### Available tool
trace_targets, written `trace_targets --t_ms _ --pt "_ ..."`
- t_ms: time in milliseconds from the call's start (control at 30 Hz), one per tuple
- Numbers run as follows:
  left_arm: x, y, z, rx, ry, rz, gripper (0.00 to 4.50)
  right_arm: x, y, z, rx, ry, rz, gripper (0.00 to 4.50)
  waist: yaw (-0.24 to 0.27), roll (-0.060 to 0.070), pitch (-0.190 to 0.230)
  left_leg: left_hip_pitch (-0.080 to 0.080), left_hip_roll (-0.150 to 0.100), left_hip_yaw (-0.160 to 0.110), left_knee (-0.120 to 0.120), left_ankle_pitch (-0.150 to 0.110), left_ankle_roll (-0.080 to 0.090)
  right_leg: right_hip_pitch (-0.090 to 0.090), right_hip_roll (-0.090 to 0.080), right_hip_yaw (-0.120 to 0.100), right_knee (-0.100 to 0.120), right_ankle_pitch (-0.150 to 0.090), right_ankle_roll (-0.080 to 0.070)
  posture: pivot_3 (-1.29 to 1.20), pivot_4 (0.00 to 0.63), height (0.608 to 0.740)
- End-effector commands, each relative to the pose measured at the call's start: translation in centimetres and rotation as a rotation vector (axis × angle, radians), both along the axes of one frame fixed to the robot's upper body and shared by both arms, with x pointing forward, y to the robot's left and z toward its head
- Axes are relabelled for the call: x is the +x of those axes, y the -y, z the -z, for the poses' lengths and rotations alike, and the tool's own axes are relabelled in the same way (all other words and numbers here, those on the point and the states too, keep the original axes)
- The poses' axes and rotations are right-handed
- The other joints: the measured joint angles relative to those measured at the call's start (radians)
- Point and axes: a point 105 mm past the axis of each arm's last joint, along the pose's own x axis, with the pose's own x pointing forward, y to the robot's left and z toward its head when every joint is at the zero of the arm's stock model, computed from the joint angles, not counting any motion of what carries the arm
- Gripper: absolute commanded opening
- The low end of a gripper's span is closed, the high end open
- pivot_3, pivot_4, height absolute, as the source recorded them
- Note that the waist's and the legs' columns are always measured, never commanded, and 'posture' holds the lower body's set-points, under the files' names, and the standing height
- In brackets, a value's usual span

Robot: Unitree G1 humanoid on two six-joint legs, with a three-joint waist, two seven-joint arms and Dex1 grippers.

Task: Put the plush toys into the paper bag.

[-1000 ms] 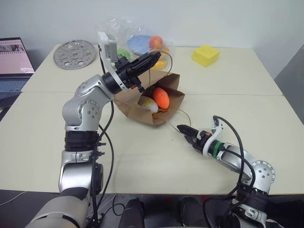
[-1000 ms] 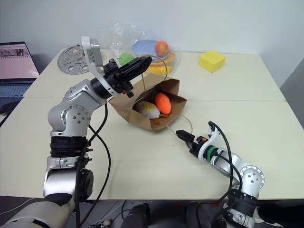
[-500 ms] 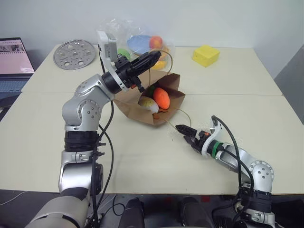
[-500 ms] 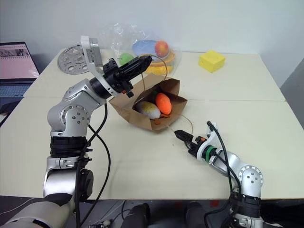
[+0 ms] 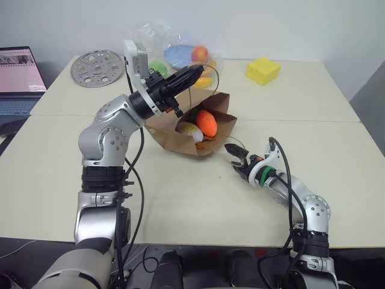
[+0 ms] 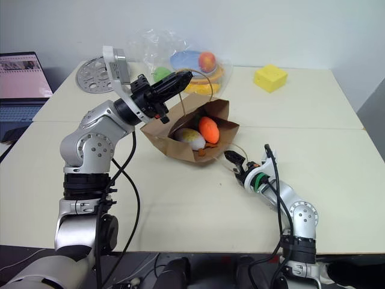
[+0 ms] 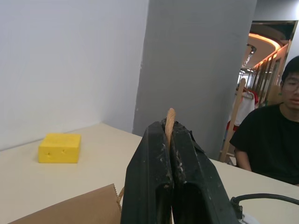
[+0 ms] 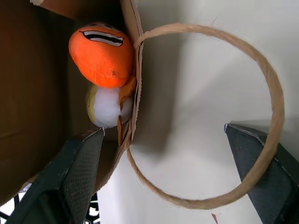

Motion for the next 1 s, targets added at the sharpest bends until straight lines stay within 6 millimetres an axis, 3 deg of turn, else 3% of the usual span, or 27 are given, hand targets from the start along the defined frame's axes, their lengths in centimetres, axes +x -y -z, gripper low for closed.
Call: trace_targets --t_ms 33,67,400,533,633,767,1000 --pt "-0.9 0.0 -1.2 0.001 0.059 0.01 0.0 0.3 0.0 0.0 -0.004 -0.009 0.019 3.96 0.0 0.0 0.0 0.0 0.0 0.0 0.0 0.0 0.0 0.0 0.0 0.0 0.0 0.0 0.0 0.0 0.15 0.74" --pt "-0.9 0.0 -1.2 0.001 0.059 0.01 0.0 0.2 0.0 0.0 -0.003 -0.004 0.018 3.76 0.0 0.0 0.0 0.0 0.0 0.0 0.0 0.0 0.0 0.0 0.0 0.0 0.0 0.0 0.0 0.0 0.15 0.74" --pt "-0.8 0.0 -1.1 0.003 0.058 0.008 0.0 -0.1 0.7 -0.5 -0.024 0.022 0.027 0.02 0.0 0.0 0.0 -0.001 0.0 0.0 0.0 0.0 0.0 -0.001 0.0 0.0 0.0 0.0 0.0 0.0 0.15 0.74" --pt "-0.7 -0.2 -1.1 0.007 0.058 -0.001 0.0 -0.5 1.7 -2.4 -0.122 0.143 0.0 0.02 0.001 0.0 0.0 -0.001 0.0 0.0 0.0 0.0 0.0 -0.001 0.0 0.0 0.0 0.0 0.0 0.0 0.15 0.74" --pt "-0.5 -0.4 -1.2 0.012 0.06 -0.019 0.0 -1.1 1.7 -6.3 -0.208 0.326 -0.063 0.02 0.001 0.0 0.0 -0.001 0.0 0.0 0.0 0.0 0.0 -0.001 0.0 0.0 0.0 0.0 0.0 0.0 0.15 0.74" --pt "-0.1 -0.7 -1.5 0.013 0.059 -0.04 0.0 -2.0 0.5 -11.6 -0.181 0.505 -0.119 0.02 -0.007 0.0 0.0 -0.001 0.0 0.0 0.0 0.0 0.0 -0.001 0.0 0.0 0.0 0.0 0.0 0.0 0.15 0.74" --pt "-0.1 -0.7 -1.5 0.023 0.036 -0.026 0.0 -3.6 -3.0 -16.9 -0.181 0.673 -0.26 0.02 -0.002 0.0 0.0 -0.002 0.0 0.0 0.0 0.0 0.0 -0.002 0.0 0.0 -0.001 0.0 0.0 0.0 0.15 0.74"
